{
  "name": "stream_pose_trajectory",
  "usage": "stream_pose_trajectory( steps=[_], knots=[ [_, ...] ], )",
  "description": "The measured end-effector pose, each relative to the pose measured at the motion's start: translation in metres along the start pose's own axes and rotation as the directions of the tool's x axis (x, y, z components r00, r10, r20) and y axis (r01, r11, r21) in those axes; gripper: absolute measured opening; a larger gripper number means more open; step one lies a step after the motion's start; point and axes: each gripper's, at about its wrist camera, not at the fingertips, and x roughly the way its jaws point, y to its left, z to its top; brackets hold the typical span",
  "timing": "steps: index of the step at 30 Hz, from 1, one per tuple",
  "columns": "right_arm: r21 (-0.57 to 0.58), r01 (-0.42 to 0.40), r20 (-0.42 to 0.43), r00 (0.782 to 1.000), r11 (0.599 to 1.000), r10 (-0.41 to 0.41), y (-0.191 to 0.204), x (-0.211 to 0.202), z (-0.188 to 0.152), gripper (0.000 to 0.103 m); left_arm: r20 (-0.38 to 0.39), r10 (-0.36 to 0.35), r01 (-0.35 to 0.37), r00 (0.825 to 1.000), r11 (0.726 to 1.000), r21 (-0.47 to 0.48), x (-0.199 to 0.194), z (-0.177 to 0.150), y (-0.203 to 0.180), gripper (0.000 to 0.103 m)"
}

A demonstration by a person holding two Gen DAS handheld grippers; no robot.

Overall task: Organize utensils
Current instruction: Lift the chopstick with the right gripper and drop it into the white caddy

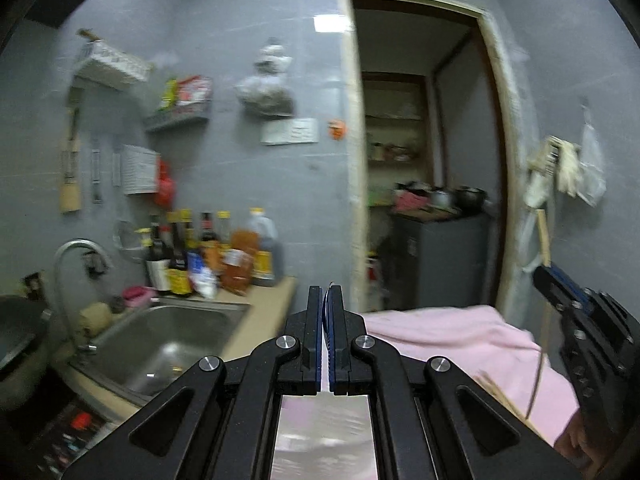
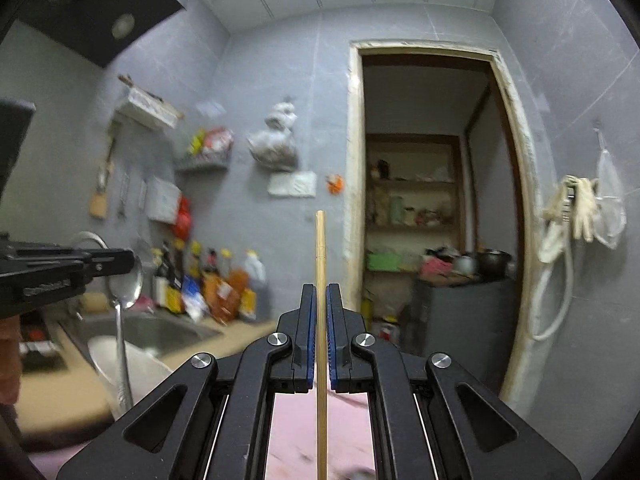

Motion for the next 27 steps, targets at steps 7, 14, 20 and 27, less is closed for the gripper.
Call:
stream_pose_trajectory(
  steps=[7, 14, 20, 27],
  knots=[
    [0.114, -0.170, 0.088, 0.983, 0.979, 0.161, 0.041, 0.033, 0.022, 0.002, 0.045, 0.197, -0.197, 0.979, 0.980, -0.005, 0.009, 0.005, 0.069, 0.001],
    [0.137, -0.273, 0.113, 0.959, 0.952, 0.259, 0.082, 0.064, 0.015, 0.002, -0.008, 0.319, -0.318, 0.948, 0.948, 0.026, 0.049, -0.022, 0.098, 0.001],
    [0.133, -0.283, 0.070, 0.959, 0.950, 0.276, 0.095, 0.080, -0.008, 0.002, -0.070, 0.352, -0.349, 0.933, 0.936, 0.053, 0.077, -0.044, 0.101, 0.001],
    [0.098, -0.266, 0.004, 0.964, 0.959, 0.267, 0.101, 0.090, -0.031, 0.002, -0.188, 0.288, -0.288, 0.939, 0.957, 0.025, 0.092, -0.058, 0.104, 0.001]
  ],
)
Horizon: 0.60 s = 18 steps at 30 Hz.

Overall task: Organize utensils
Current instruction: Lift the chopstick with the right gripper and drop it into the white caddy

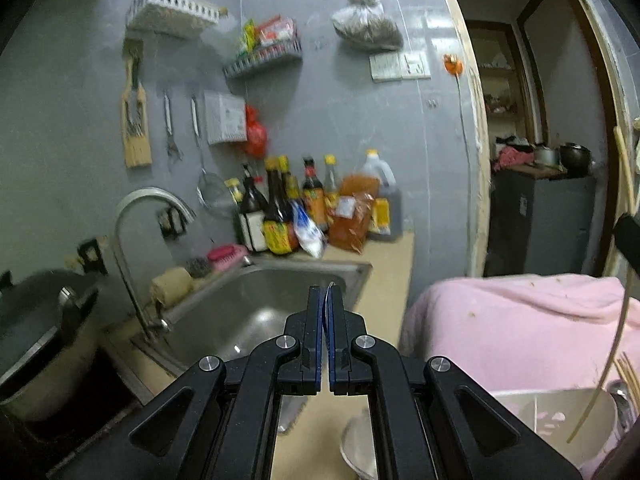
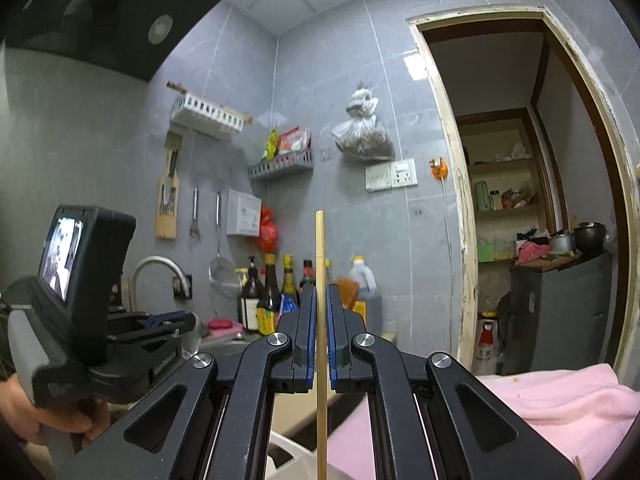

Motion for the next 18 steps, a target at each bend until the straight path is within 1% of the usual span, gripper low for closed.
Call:
stream_pose_trajectory(
  steps=[1, 3, 4, 7, 9, 10, 11, 12, 13, 14, 15, 16, 17, 18],
  knots=[
    [-0.002, 0.002, -0.017, 1.000, 1.000, -0.002, 0.000, 0.002, -0.003, 0.002, -0.033, -0.034, 0.033, 0.999, 0.999, -0.012, 0.003, -0.001, 0.001, 0.001],
    [-0.002, 0.004, -0.049, 0.999, 1.000, -0.004, -0.003, 0.002, -0.008, 0.003, -0.103, -0.107, 0.101, 0.989, 0.993, -0.056, 0.008, -0.003, 0.006, 0.002],
    [-0.004, 0.008, -0.064, 0.998, 1.000, -0.009, -0.003, 0.002, -0.010, 0.003, -0.122, -0.135, 0.126, 0.983, 0.989, -0.078, 0.008, -0.004, 0.008, 0.002],
    [-0.003, 0.005, -0.109, 0.994, 1.000, -0.006, -0.004, 0.002, -0.014, 0.005, -0.162, -0.199, 0.184, 0.966, 0.977, -0.104, 0.006, -0.004, 0.009, 0.003],
    [-0.006, 0.008, -0.121, 0.993, 1.000, -0.008, -0.005, -0.001, -0.017, 0.008, -0.175, -0.238, 0.218, 0.955, 0.968, -0.125, 0.003, -0.003, 0.010, 0.005],
    [-0.004, 0.006, -0.127, 0.992, 1.000, -0.006, -0.006, -0.003, -0.016, 0.010, -0.173, -0.252, 0.230, 0.952, 0.963, -0.140, -0.001, -0.002, 0.011, 0.006],
    [0.000, 0.006, -0.130, 0.991, 1.000, -0.006, -0.007, -0.006, -0.015, 0.014, -0.169, -0.262, 0.238, 0.950, 0.960, -0.150, -0.005, 0.000, 0.010, 0.007],
    [0.007, 0.007, -0.130, 0.992, 1.000, -0.006, -0.008, -0.010, -0.014, 0.023, -0.158, -0.272, 0.248, 0.949, 0.956, -0.159, -0.010, 0.002, 0.010, 0.010],
    [0.012, 0.008, -0.128, 0.992, 1.000, -0.006, -0.009, -0.014, -0.012, 0.025, -0.139, -0.280, 0.257, 0.950, 0.953, -0.162, -0.017, 0.004, 0.009, 0.012],
    [0.021, 0.010, -0.123, 0.992, 1.000, -0.007, -0.011, -0.020, -0.009, 0.026, -0.124, -0.283, 0.262, 0.951, 0.951, -0.161, -0.022, 0.006, 0.008, 0.019],
    [0.025, 0.014, -0.117, 0.993, 1.000, -0.011, -0.013, -0.025, -0.006, 0.027, -0.105, -0.291, 0.272, 0.951, 0.948, -0.162, -0.027, 0.007, 0.006, 0.030],
    [0.024, 0.023, -0.113, 0.993, 0.999, -0.020, -0.014, -0.030, -0.003, 0.028, -0.085, -0.303, 0.286, 0.949, 0.943, -0.168, -0.034, 0.008, 0.004, 0.035],
    [0.025, 0.030, -0.110, 0.994, 0.999, -0.027, -0.016, -0.033, 0.000, 0.031, -0.064, -0.316, 0.301, 0.946, 0.937, -0.177, -0.041, 0.010, 0.002, 0.040],
    [0.031, 0.041, -0.104, 0.994, 0.999, -0.037, -0.019, -0.041, 0.005, 0.038, -0.050, -0.328, 0.314, 0.943, 0.932, -0.181, -0.046, 0.012, -0.001, 0.041]
  ],
)
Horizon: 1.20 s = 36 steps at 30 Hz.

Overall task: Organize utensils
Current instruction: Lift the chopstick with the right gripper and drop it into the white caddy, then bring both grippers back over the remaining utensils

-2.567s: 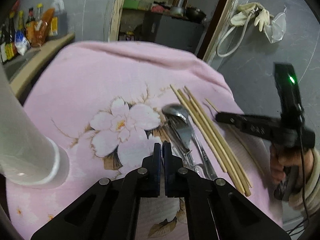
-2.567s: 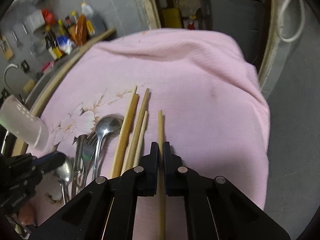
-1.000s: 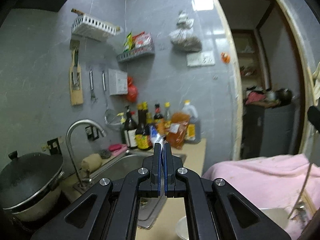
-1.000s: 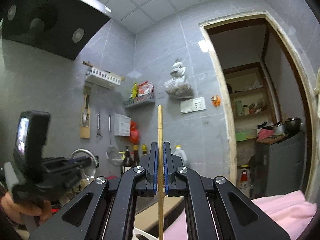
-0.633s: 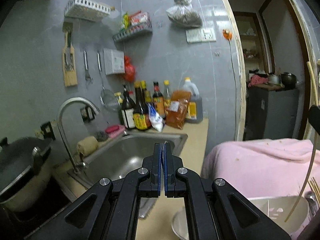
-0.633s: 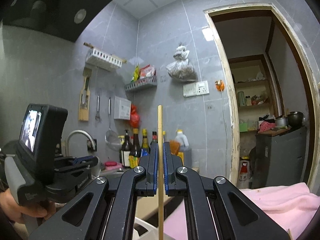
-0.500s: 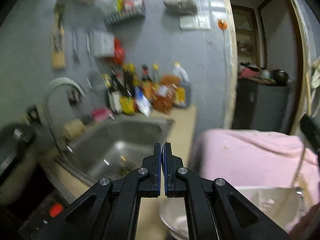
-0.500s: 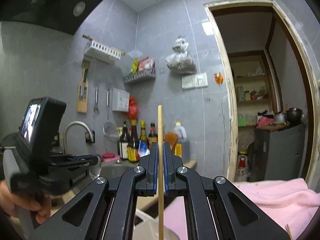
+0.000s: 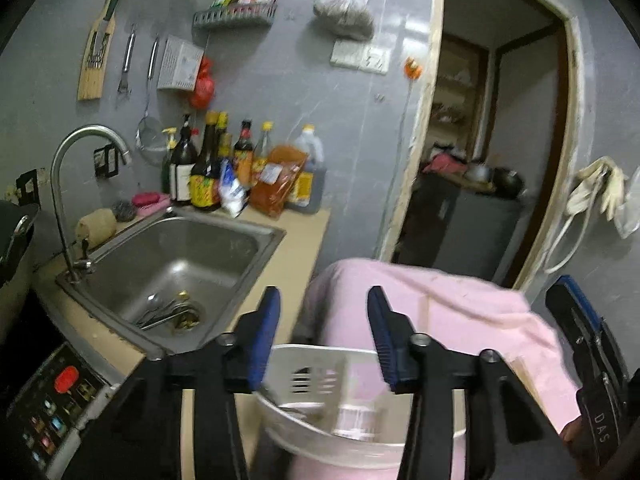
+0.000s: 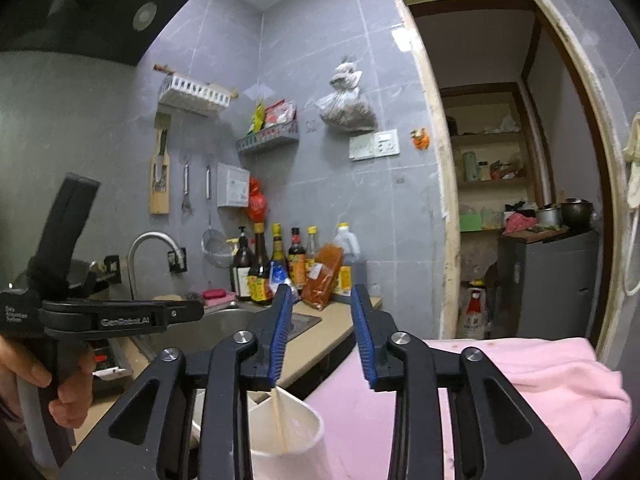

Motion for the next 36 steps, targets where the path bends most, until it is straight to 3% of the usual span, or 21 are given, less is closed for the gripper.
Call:
stream_pose_trajectory(
  steps=[2, 4, 6, 7, 14, 18, 23, 27, 30, 36],
  knots=[
    [0.013, 0.020, 0.015, 1.000, 1.000, -0.021, -0.008, -0.014, 0.007, 0.049, 0.015, -0.028, 0.028, 1.000, 1.000, 0.013, -0.009, 0.001, -0.014, 0.041],
    [0.023, 0.045, 0.030, 0.999, 0.999, -0.046, -0.018, -0.031, 0.015, 0.052, 0.039, -0.059, 0.058, 0.997, 0.998, 0.033, -0.019, 0.002, -0.030, 0.047],
    [0.028, 0.075, 0.041, 0.996, 0.997, -0.077, -0.028, -0.049, 0.024, 0.067, 0.058, -0.094, 0.091, 0.994, 0.995, 0.047, -0.028, 0.002, -0.045, 0.060],
    [0.032, 0.085, 0.047, 0.995, 0.996, -0.086, -0.032, -0.055, 0.027, 0.070, 0.066, -0.109, 0.106, 0.992, 0.993, 0.050, -0.032, 0.003, -0.052, 0.062],
    [0.017, 0.193, 0.076, 0.978, 0.981, -0.194, -0.077, -0.134, 0.067, 0.084, 0.094, -0.245, 0.237, 0.965, 0.968, 0.087, -0.063, 0.001, -0.104, 0.079],
    [-0.036, 0.284, 0.058, 0.958, 0.958, -0.282, -0.099, -0.186, 0.090, 0.100, 0.096, -0.310, 0.299, 0.946, 0.947, 0.118, -0.079, -0.003, -0.131, 0.088],
    [-0.096, 0.370, -0.009, 0.928, 0.924, -0.373, -0.115, -0.231, 0.103, 0.103, 0.057, -0.373, 0.362, 0.926, 0.921, 0.146, -0.083, -0.013, -0.160, 0.094],
    [-0.169, 0.399, -0.095, 0.904, 0.901, -0.418, -0.120, -0.250, 0.093, 0.103, -0.011, -0.398, 0.395, 0.917, 0.904, 0.163, -0.074, -0.028, -0.180, 0.095],
    [-0.175, 0.407, -0.141, 0.891, 0.896, -0.432, -0.125, -0.255, 0.075, 0.103, -0.074, -0.390, 0.397, 0.918, 0.900, 0.181, -0.060, -0.045, -0.194, 0.095],
    [-0.153, 0.374, -0.226, 0.888, 0.915, -0.401, -0.136, -0.232, 0.022, 0.103, -0.198, -0.319, 0.359, 0.927, 0.907, 0.219, -0.025, -0.085, -0.203, 0.095]
  ],
)
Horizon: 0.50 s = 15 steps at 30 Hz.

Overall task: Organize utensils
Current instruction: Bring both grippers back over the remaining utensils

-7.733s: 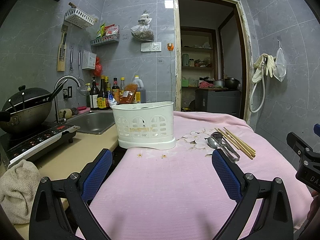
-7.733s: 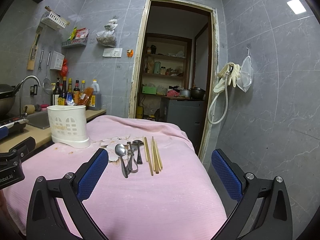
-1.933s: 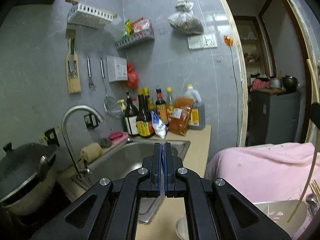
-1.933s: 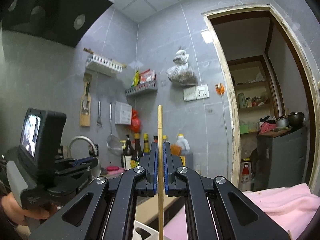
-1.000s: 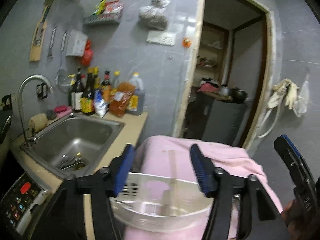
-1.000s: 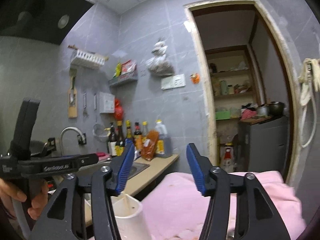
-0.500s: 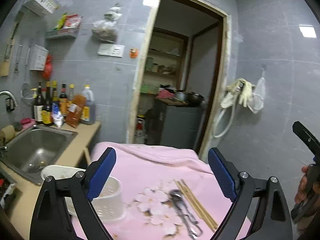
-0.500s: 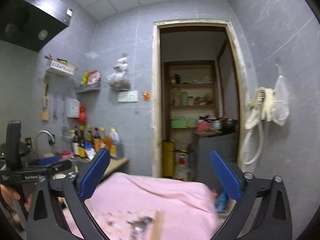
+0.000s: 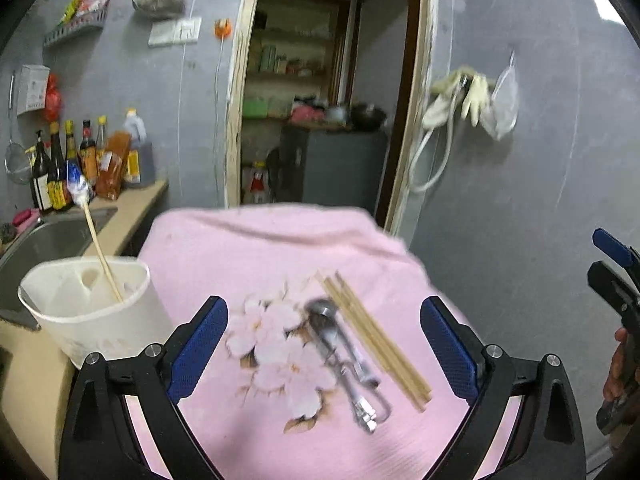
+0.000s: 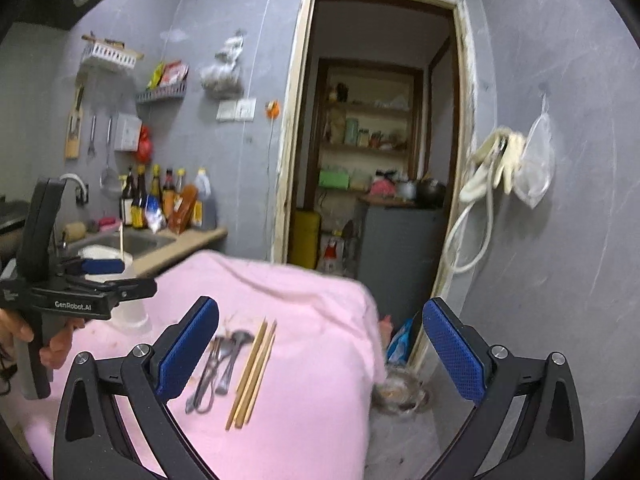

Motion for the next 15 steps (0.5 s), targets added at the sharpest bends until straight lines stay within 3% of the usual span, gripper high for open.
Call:
stream_pose_trajectory(
  steps=[7, 13, 15],
  knots=[
    [0.015, -0.085, -0.145, 0.986, 0.996, 0.086, 0.010, 0.061, -0.041, 0.097, -0.181, 0.006, -0.009, 0.983, 1.000, -0.019, 0.048, -0.025, 0.012, 0.094],
    [0.049, -0.128, -0.271, 0.953, 0.991, 0.137, 0.010, 0.105, -0.059, 0.069, -0.305, -0.055, 0.037, 0.951, 0.997, -0.064, 0.086, -0.033, 0.019, 0.089],
    [0.063, -0.136, -0.313, 0.938, 0.989, 0.149, 0.007, 0.117, -0.065, 0.055, -0.340, -0.073, 0.049, 0.938, 0.996, -0.078, 0.097, -0.034, 0.021, 0.077]
  ],
)
